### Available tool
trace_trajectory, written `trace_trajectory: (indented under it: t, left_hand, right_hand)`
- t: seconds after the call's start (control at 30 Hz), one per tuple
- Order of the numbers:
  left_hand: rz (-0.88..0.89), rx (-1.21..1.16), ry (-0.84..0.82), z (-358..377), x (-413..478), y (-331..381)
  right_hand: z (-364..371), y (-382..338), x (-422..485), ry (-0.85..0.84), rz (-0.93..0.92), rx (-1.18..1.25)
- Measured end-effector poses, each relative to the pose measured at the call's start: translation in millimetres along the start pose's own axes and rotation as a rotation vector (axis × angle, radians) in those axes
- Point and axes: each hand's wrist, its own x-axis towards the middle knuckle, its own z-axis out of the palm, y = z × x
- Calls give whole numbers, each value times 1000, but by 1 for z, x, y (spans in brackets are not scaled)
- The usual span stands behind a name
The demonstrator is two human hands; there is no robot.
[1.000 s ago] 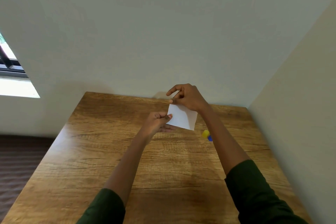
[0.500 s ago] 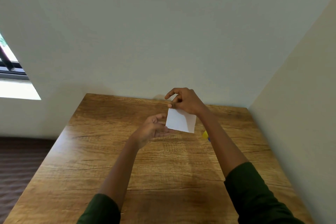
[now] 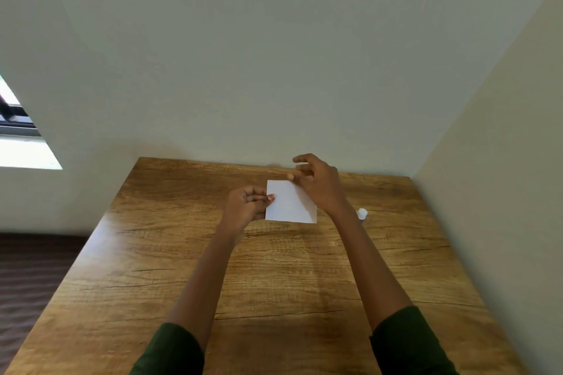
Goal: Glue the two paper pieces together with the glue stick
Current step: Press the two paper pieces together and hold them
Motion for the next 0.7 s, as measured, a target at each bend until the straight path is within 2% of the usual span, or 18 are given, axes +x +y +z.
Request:
trace_trajectory:
  t: [0.1, 0.27, 0.43, 0.7]
  left_hand:
    - [-27, -37, 33, -3, 0, -2]
    - [-68, -44, 65, -3, 2, -5]
    - [-117, 107, 68, -2, 3, -14]
    - [-178, 370, 146, -1, 4, -26]
  right_hand:
    - [2, 16, -13, 89, 70, 54]
    - [12, 38, -37, 5, 276, 153]
    - [21, 47, -47, 33, 343, 168]
    - [32, 59, -54, 22, 365, 58]
